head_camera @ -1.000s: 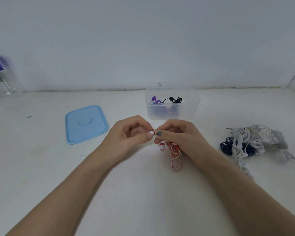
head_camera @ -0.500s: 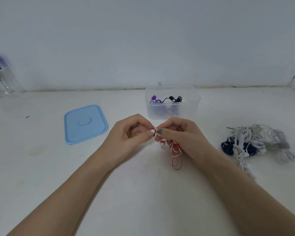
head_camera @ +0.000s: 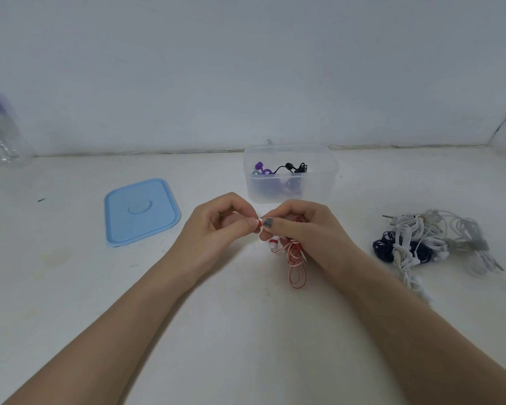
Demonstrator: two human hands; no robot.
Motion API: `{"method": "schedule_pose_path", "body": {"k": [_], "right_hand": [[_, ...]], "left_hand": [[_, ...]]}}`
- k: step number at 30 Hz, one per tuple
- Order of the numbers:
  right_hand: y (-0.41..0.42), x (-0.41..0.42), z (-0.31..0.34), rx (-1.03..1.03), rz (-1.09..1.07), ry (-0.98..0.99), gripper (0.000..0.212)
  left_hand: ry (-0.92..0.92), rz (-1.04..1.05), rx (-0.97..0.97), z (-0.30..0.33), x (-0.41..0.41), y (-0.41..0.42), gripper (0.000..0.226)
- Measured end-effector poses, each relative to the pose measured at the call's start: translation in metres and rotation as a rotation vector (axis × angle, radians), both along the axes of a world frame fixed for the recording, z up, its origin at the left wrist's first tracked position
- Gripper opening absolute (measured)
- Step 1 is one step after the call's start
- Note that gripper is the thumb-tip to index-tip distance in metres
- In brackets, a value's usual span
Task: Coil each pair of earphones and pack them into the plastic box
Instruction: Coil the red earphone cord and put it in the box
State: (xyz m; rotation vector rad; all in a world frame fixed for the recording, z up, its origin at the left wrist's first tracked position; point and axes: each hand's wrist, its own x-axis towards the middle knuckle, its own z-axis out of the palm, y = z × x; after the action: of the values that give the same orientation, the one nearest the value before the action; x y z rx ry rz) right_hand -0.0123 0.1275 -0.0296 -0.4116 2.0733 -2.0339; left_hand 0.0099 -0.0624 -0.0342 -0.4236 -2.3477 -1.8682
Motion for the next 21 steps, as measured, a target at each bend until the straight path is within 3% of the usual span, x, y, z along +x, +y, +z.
{"method": "schedule_pose_path", "body": {"k": [21], "right_hand": [[0.0026,-0.0015,0.0006,-0.075,-0.009,-0.054,0.006]], "left_hand": [[0.039,0.01,0.085,-0.0008,0.0029,0.0045,0.008]]}}
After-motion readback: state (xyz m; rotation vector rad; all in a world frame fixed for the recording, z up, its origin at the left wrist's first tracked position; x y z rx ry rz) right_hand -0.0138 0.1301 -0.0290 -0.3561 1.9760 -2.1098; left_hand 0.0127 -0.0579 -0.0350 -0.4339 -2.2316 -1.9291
